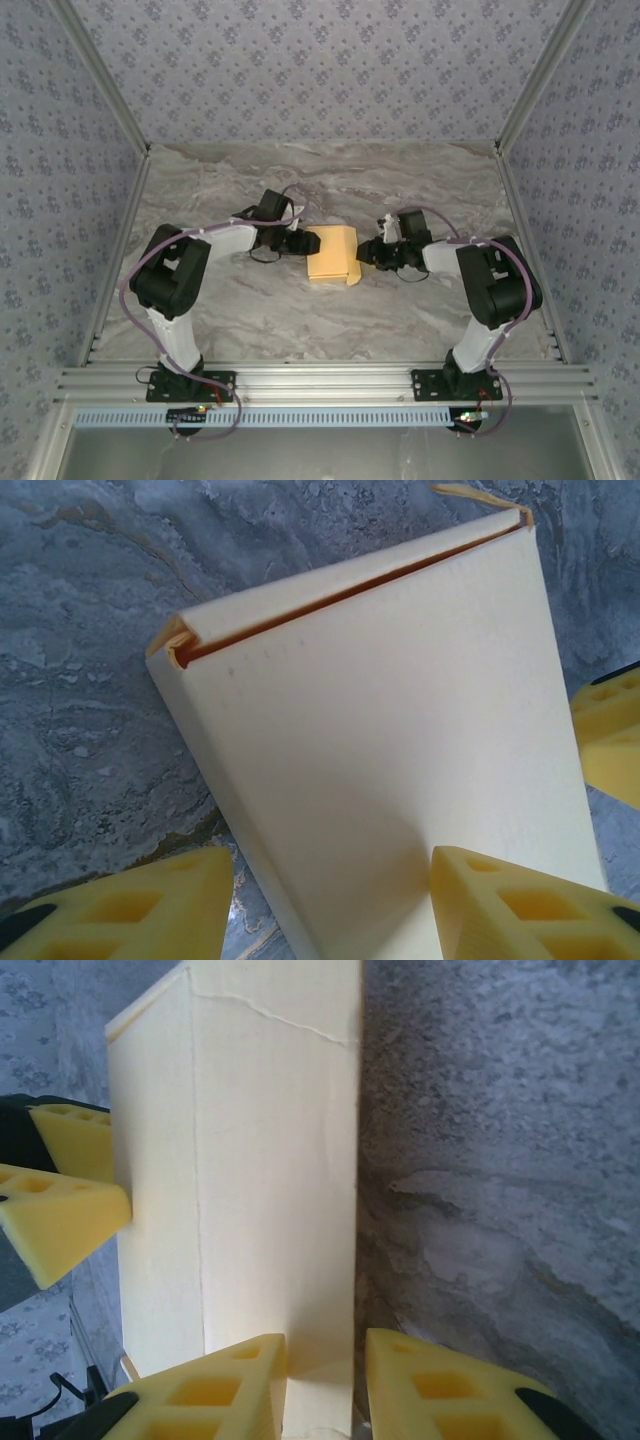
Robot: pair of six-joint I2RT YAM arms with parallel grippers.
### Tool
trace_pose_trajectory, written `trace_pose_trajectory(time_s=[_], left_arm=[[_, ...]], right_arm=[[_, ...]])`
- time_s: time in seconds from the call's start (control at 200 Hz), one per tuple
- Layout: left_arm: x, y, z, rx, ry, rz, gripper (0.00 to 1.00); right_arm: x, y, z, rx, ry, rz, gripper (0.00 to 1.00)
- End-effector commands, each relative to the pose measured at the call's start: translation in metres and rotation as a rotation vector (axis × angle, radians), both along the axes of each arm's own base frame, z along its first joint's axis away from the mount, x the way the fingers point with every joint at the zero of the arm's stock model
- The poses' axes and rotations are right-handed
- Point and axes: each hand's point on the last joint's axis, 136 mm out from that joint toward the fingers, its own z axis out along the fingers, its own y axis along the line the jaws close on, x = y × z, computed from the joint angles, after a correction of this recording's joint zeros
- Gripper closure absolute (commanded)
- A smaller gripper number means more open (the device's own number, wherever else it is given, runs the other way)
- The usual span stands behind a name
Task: Fold the paper box
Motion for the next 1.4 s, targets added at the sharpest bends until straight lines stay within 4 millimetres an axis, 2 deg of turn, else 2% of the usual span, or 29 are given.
trace_pose_trajectory(time_s=[0.0,0.38,0.755,1.029,1.209,1.394], left_arm=[[-0.003,-0.002,-0.007,-0.006,0.011,-0.002,0.47],[-0.004,0.004,-0.013,-0.006,0.018,0.014,0.49],[0.0,0.006,-0.008,-0.066,0.025,0.038,0.51],[0.003,0.004,-0.004,-0.1,0.031,0.041,0.52],[0.003,0.005,-0.008,-0.093,0.04,0.038,0.54],[0.002,0.008,-0.009,-0.102,0.05,0.043,0.61]], right_arm=[[0.003,0.01,0.008,0.065,-0.014,0.019,0.74],[0.002,0.023,0.026,0.148,-0.026,0.028,0.72],[-0.005,0.027,0.052,0.208,-0.074,0.017,0.86],[-0.008,0.032,0.071,0.238,-0.114,-0.01,0.9],[-0.009,0.033,0.07,0.227,-0.111,-0.026,0.91],[-0.011,0.034,0.066,0.23,-0.1,-0.036,0.91]])
